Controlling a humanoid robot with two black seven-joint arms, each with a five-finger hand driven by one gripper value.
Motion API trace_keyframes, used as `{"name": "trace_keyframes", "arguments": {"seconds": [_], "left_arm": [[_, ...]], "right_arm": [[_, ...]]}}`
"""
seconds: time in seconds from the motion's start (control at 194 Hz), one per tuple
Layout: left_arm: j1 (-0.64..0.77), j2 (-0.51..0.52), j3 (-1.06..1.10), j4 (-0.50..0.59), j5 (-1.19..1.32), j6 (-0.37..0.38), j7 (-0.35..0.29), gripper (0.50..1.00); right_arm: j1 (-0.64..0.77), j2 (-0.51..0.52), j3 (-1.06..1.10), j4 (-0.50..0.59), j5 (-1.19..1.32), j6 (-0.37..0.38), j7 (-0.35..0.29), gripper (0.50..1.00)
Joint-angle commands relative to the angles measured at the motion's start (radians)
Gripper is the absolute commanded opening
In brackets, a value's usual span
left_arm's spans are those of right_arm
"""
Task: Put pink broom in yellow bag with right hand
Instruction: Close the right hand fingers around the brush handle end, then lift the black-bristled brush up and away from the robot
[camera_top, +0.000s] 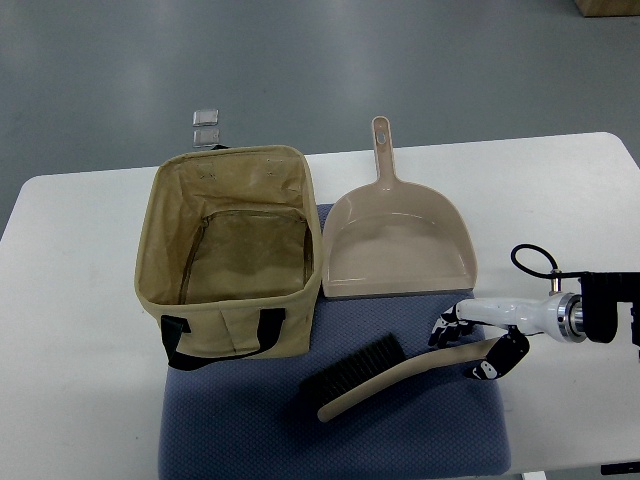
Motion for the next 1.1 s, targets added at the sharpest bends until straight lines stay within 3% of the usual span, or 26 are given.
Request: {"name": "trace_keyframes", "arguments": {"seconds": [0.0,0.087,0.237,0.38,1.095], "left_arm": [[0.0,0.0,0.0,0.0,0.0,0.0,0.0,1.0],[0.0,0.0,0.0,0.0,0.0,0.0,0.0,1.0],[0.0,0.0,0.0,0.0,0.0,0.001,0.0,1.0],[0.0,0.0,0.0,0.001,-0.002,0.001,0.0,1.0],[0.002,0.0,0.0,0.001,-0.002,0.001,0.0,1.0]], "right_arm": [[-0.014,0.013,0.0,-0.01,-0.011,-0.004,0.0,0.725],[-0.019,0.029,0.002,-0.024,-0.013,-0.005,0.0,0.717],[-0.019,0.036,0.002,-0.04,-0.022,-0.013,0.0,0.641],[-0.021,0.038,0.003,-0.041,-0.026,-0.019,0.0,0.5],[0.01,-0.003,0.123,-0.041,0.006,-0.021,0.001,0.5]]}}
